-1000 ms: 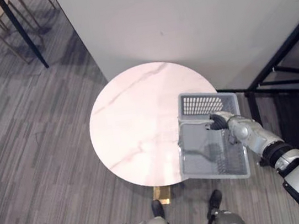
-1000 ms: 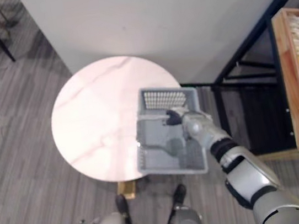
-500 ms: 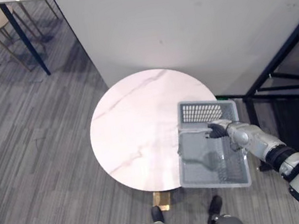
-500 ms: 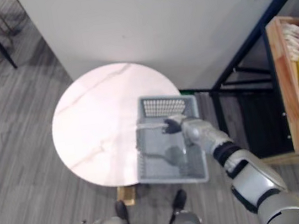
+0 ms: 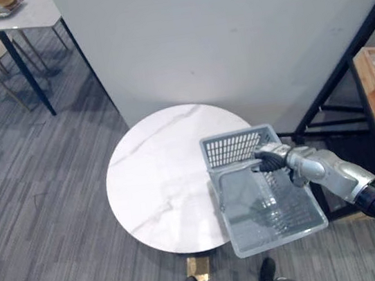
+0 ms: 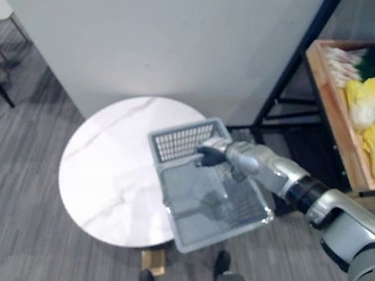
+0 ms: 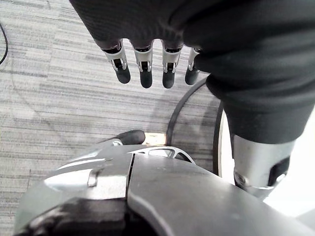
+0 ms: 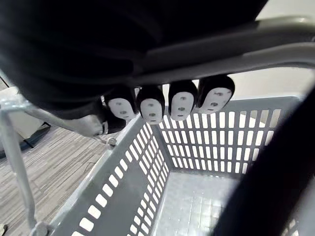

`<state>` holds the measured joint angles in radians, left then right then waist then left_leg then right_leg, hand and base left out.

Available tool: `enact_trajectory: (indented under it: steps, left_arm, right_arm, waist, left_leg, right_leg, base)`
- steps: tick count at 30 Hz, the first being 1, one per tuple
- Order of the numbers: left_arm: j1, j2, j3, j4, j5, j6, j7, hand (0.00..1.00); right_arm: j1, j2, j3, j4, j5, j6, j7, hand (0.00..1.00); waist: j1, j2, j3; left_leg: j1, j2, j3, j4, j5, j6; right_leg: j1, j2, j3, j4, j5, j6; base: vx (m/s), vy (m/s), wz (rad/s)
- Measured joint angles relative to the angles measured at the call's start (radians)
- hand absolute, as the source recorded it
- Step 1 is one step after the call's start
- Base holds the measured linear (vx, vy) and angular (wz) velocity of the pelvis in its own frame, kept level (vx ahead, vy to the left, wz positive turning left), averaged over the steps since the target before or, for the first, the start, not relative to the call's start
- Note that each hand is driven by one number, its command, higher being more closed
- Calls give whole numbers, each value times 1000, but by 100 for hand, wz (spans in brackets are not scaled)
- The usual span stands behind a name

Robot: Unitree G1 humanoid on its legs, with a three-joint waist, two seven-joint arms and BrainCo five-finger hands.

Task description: Pick vegetable in the basket

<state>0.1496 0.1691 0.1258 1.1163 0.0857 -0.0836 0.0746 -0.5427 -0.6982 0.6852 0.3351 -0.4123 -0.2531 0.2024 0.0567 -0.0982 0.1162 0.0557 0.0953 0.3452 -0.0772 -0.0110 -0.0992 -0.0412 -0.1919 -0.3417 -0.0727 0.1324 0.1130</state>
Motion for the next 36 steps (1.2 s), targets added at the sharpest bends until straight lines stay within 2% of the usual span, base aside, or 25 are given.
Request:
enact_trajectory:
  steps: [9,13,16,21,22,24,25,28,30,31,32,33,34,35,36]
  left_arm:
    - [15,-4,0,0,7,0,1,0]
    - [26,-7,0,0,7,0,4,0]
    - [33,-12,15,-2,4,0,5,0]
    - [33,-23,32,-4,-5,-1,5,0]
    - [33,-27,37,-7,-6,-2,5,0]
    - [34,-43,41,-13,-7,-2,6,0]
    - [31,-55,40,-10,-7,0,5,0]
    - [30,-39,39,-6,-8,0,3,0]
    - [22,-29,24,-5,-7,0,-2,0]
    - [22,-26,16,-5,-7,0,-2,0]
    - [22,-14,-6,-5,-5,0,-2,0]
    - [14,-7,-11,-5,-4,0,-2,0]
    - [-2,4,-16,2,-1,1,-4,0]
    - [-10,5,-21,2,1,1,-4,0]
    - [-24,-4,-12,29,8,-1,-3,0]
  right_arm:
    - [77,-74,-8,-119,2,-19,1,100]
    - [105,-79,-8,-144,2,-22,1,100]
    - [127,-82,-8,-157,2,-21,1,100]
    - [149,-116,-11,-218,2,-30,2,100]
    - [155,-116,-11,-219,2,-31,1,100]
    - [153,-116,-13,-224,2,-31,0,100]
    - [154,-116,-19,-231,2,-36,-2,100]
    - [236,-111,-69,-254,-1,-42,-2,100]
    - [395,-110,-224,-323,-6,-42,-9,100]
    - [427,-110,-262,-339,-10,-43,-14,100]
    - [467,-108,-317,-356,-23,-37,-32,100]
    - [476,-106,-331,-361,-26,-34,-40,100]
    - [494,-98,-358,-367,-52,-33,-49,100]
    - [495,-90,-363,-365,-65,-28,-52,100]
    - [491,-69,-363,-365,-93,-17,-55,100]
  waist:
    - [-2,8,-24]
    - [-3,12,-27]
    - [-1,15,-28]
    - [-4,44,-29]
    - [-5,52,-28]
    - [13,65,-24]
    - [24,86,-16]
    - [-4,56,8]
    - [-30,44,10]
    - [-32,43,9]
    - [-50,31,10]
    - [-58,25,12]
    - [-80,17,14]
    - [-82,22,13]
    - [-63,63,18]
  left_leg:
    - [24,1,22,1,-4,-3]
    - [43,4,51,6,-11,-6]
    - [27,31,69,85,-61,-9]
    - [-26,92,84,270,-159,-22]
    - [-41,108,74,321,-184,-24]
    - [-69,107,-93,384,-232,-28]
    - [-75,110,-209,395,-287,-49]
    - [-52,90,-186,395,-292,-42]
    - [-56,53,-169,392,-288,-27]
    - [-63,42,-161,391,-288,-19]
    - [-88,16,-127,394,-296,4]
    - [-100,8,-112,400,-301,15]
    - [-122,-9,-82,412,-292,45]
    - [-126,-2,-58,407,-284,57]
    - [-132,54,10,382,-268,78]
  right_leg:
    - [11,3,22,0,1,1]
    - [11,7,53,6,1,2]
    - [13,13,80,12,1,3]
    - [11,42,113,28,-4,-5]
    - [3,51,123,42,-8,-10]
    - [-36,69,172,78,-15,-17]
    - [-65,93,211,105,-23,-14]
    - [-67,76,237,131,-28,-9]
    - [-88,40,254,144,-13,9]
    - [-103,26,269,148,-8,18]
    - [-146,10,306,148,19,37]
    - [-164,2,317,144,32,38]
    - [-194,-4,324,114,99,22]
    - [-201,8,324,68,176,-2]
    - [-218,43,268,85,202,-70]
  base:
    - [-5,-8,-5]
    - [-24,-16,-23]
    - [-35,-38,-24]
    - [-26,-32,-20]
    - [-59,-34,-41]
    - [-73,-8,-80]
    - [-86,45,-84]
    - [-59,62,-28]
    - [-33,146,-10]
    - [-47,154,-41]
    - [-58,118,-48]
    - [-83,137,-61]
    - [-85,121,-57]
    - [-146,127,-111]
    - [-145,148,-121]
